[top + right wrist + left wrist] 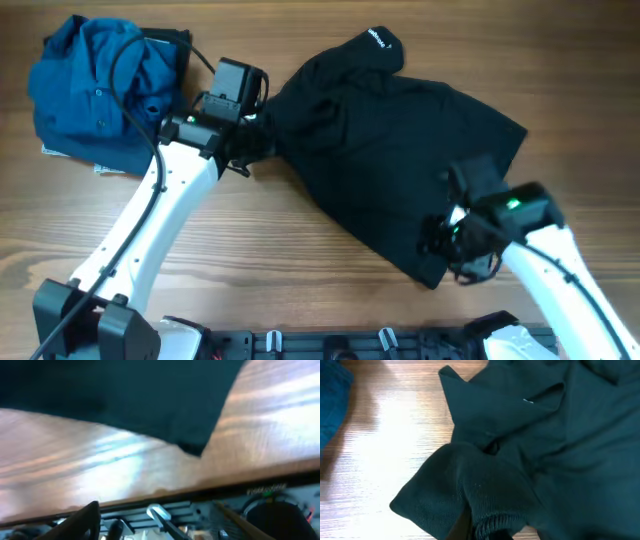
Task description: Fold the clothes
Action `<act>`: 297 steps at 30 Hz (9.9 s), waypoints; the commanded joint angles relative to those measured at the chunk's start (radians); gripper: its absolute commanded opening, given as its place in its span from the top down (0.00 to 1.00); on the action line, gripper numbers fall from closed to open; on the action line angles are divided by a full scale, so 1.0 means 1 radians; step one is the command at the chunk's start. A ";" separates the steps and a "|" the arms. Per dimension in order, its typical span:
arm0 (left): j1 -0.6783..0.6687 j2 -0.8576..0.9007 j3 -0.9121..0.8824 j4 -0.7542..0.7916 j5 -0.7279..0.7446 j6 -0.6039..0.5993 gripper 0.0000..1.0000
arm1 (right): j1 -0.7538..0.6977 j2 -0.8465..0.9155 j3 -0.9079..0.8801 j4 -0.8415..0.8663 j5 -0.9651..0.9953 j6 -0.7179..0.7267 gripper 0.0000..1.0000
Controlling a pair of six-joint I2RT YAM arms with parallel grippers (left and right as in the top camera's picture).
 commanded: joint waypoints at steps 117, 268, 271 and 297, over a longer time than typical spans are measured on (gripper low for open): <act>-0.080 0.270 0.111 0.533 -0.013 0.130 0.10 | -0.512 0.320 0.135 0.488 0.216 -0.284 0.26; 0.019 1.090 0.824 0.488 0.122 0.470 0.36 | -0.470 0.703 0.808 0.412 -0.104 -0.760 0.06; 0.018 1.100 0.824 0.488 0.121 0.464 0.81 | -0.470 0.703 0.808 0.406 -0.104 -0.760 0.09; 0.057 0.864 0.961 0.280 0.058 0.330 0.96 | -0.470 0.850 0.784 0.552 -0.081 -0.760 0.20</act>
